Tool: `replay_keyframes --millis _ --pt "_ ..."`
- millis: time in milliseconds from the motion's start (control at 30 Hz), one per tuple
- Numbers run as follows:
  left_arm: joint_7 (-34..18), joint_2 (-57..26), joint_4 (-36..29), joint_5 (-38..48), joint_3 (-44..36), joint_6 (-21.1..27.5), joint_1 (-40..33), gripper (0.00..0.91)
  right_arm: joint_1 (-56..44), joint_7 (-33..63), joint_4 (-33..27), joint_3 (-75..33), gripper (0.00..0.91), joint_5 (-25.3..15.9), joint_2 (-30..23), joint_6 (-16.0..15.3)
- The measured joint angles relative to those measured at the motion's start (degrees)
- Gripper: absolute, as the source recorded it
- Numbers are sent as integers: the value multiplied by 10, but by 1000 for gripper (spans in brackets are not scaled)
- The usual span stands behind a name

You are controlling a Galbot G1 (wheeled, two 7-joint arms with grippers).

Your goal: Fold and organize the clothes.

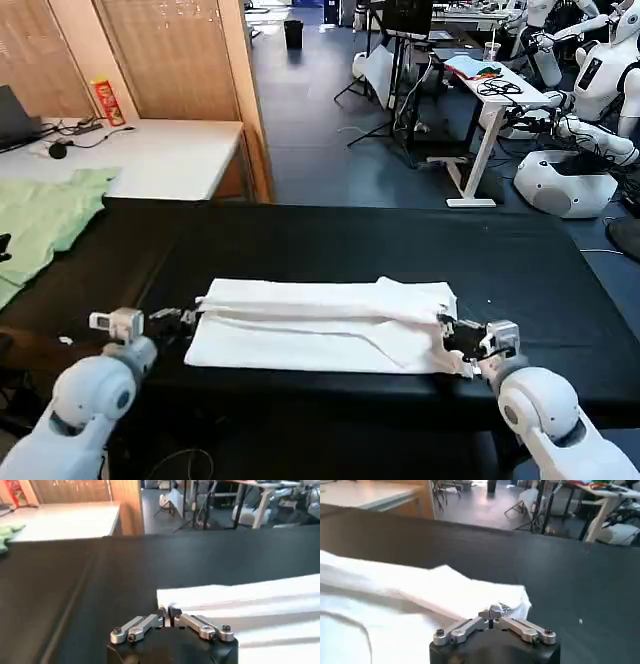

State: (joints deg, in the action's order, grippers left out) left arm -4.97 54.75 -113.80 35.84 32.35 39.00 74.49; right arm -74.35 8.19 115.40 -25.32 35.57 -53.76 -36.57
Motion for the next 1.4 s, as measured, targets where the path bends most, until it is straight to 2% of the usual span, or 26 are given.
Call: replay_keyframes --millis 133,167,200,233,267,533,633,700,800,933,1067,1267,1333,1400 --pt "1 6 1 -4 3 0 9 166 -2 0 0 0 59 -1 -2 -4" --pt "1 8 0 -5 4 0 11 283 -4 0 0 0 78 -1 -2 -8" --pt "1 9 0 -5 5 0 13 478 -6 0 2 -1 166 -1 -2 -9" --pt "1 10 0 -5 6 1 15 878 -8 1 5 -3 332 -1 -2 -10" --pt "1 12 -2 -6 7 3 18 878 -9 3 8 -5 878 0 -2 -11" --pt "-2 20 -31 -19 20 26 40 878 -23 5 34 -43 878 32 7 -25" --pt "-1 13 -49 -9 29 32 51 878 -12 15 29 -52 878 32 2 -3" --pt "-2 10 -58 0 35 31 50 878 5 29 15 -51 878 17 -7 21" --pt "-24 15 -55 6 33 14 35 878 39 35 -15 -42 878 -5 -27 38" --pt "-53 37 -17 27 17 -2 -21 878 94 37 -73 -24 878 -30 -61 40" --pt "-56 67 35 26 -6 -14 -80 878 137 40 -127 -15 878 -52 -92 26" --pt "-58 104 108 24 -28 -24 -137 878 168 37 -181 -10 878 -60 -128 23" --pt "-55 110 127 27 -30 -24 -148 829 171 35 -191 -8 800 -63 -138 23" --pt "-50 114 142 28 -32 -23 -155 800 173 35 -197 -7 761 -66 -148 23"
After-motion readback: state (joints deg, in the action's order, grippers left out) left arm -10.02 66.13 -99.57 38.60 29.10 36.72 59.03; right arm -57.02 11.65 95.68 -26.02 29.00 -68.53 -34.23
